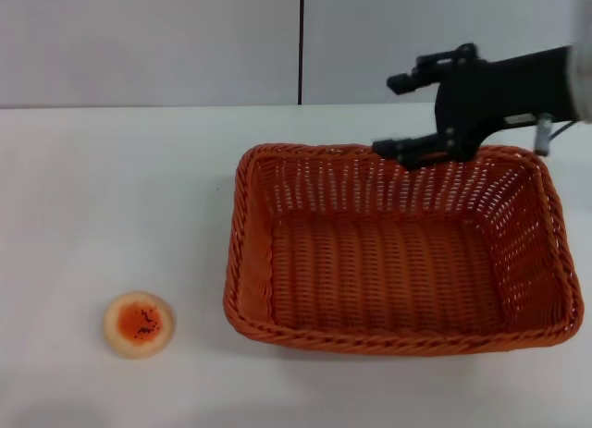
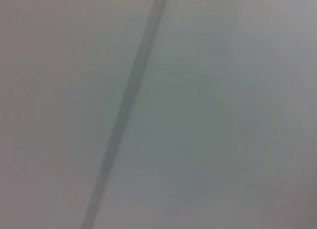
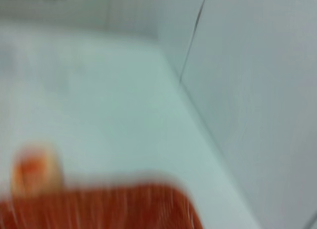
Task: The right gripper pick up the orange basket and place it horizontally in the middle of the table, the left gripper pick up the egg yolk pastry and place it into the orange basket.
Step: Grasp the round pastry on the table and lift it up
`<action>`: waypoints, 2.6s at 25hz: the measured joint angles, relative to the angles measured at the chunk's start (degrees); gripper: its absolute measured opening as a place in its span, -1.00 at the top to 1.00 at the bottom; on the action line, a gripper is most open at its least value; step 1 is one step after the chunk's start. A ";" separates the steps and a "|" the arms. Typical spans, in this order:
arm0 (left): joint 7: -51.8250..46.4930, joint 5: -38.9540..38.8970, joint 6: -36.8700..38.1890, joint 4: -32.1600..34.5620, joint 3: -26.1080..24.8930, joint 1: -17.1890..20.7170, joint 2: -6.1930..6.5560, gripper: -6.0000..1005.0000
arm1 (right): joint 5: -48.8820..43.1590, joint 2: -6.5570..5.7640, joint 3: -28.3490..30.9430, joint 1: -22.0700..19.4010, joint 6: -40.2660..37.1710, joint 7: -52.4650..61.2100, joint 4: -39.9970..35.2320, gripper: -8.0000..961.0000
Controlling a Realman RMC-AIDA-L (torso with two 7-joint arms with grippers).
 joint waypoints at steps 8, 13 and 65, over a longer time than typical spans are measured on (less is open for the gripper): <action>-16.83 17.78 4.13 22.45 10.58 -6.12 0.50 -0.68 | 32.27 -0.01 8.66 -19.78 4.21 -7.78 0.90 -0.57; -17.91 28.08 8.46 25.91 11.60 -11.34 -0.28 -0.68 | 43.38 -0.27 23.78 -24.09 13.71 -12.78 16.16 -0.57; -0.16 32.83 -4.08 5.65 14.37 -13.72 -0.13 0.46 | 44.44 -0.47 34.04 -22.23 18.12 -15.21 31.00 -0.57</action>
